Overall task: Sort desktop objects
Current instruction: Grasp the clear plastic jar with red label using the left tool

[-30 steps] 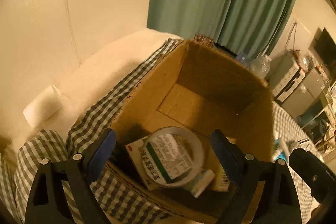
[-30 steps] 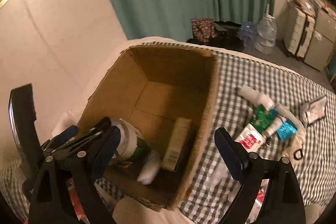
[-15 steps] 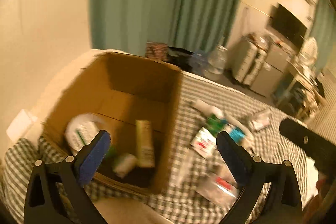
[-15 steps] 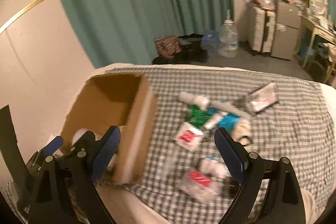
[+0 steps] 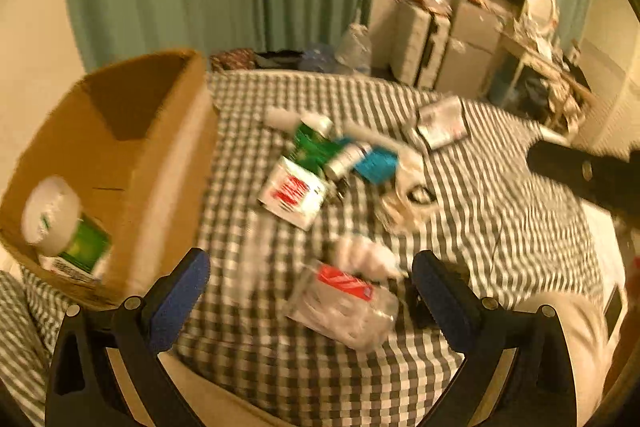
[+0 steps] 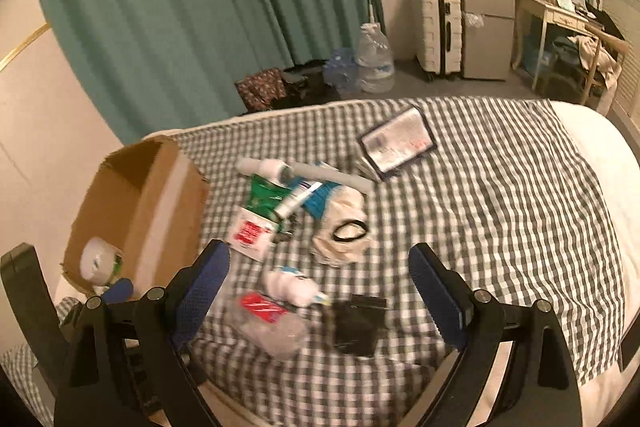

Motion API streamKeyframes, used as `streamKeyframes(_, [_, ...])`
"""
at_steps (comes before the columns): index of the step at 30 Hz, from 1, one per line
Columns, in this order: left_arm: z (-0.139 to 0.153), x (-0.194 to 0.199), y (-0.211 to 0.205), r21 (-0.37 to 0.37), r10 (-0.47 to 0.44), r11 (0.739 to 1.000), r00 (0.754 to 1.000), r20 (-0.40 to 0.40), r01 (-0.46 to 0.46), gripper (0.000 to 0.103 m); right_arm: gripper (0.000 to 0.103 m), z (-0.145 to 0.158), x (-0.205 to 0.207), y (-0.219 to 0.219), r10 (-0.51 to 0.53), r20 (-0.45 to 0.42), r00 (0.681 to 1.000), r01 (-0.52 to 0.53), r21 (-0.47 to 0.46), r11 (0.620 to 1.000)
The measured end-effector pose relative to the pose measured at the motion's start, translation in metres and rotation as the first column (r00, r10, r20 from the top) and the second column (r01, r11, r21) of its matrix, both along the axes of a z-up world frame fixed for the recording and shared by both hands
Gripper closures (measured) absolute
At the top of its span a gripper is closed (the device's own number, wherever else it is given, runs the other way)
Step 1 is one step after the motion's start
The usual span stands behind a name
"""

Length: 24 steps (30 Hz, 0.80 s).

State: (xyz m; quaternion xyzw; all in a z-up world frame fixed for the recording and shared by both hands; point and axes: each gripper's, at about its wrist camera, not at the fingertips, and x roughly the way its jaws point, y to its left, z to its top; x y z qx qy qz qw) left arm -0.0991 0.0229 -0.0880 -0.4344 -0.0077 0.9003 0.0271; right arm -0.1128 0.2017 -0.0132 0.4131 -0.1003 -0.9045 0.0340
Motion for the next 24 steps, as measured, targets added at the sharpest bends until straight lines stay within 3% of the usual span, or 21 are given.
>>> streamKeyframes(4, [-0.033,-0.006,0.016,-0.017,-0.057,0.998,0.996,0.068,0.058,0.0,0.012,-0.021,-0.008,0.016,-0.013,0.025,1.0,0.013,0.004,1.0])
streamKeyframes(8, [-0.062,-0.013,0.023,0.051,-0.139,0.99,0.978,0.157,0.132,0.0,0.012,-0.045,-0.022,0.027,-0.012,0.075,0.997,0.015,-0.041,0.999])
streamKeyframes(10, [-0.071,-0.017,0.028,0.045,-0.168,0.986,0.968,0.186,0.162,0.0,0.012,-0.056,-0.029,0.031,-0.008,0.089,0.996,0.012,-0.052,0.999])
streamKeyframes(17, [-0.082,-0.029,0.029,0.006,-0.136,0.99,0.969,0.207,0.138,0.0,0.012,-0.081,-0.048,0.04,-0.007,0.118,0.993,0.016,-0.075,0.997])
streamKeyframes(21, [-0.106,-0.047,0.013,0.12,-0.132,0.988,0.925,0.357,0.095,0.0,0.012,-0.094,-0.058,0.039,0.006,0.139,0.99,0.004,-0.073,0.997])
streamKeyframes(24, [-0.108,-0.05,0.01,0.137,-0.136,0.986,0.927,0.35,0.093,0.0,0.012,-0.104,-0.067,0.037,0.024,0.148,0.989,-0.011,-0.088,0.996])
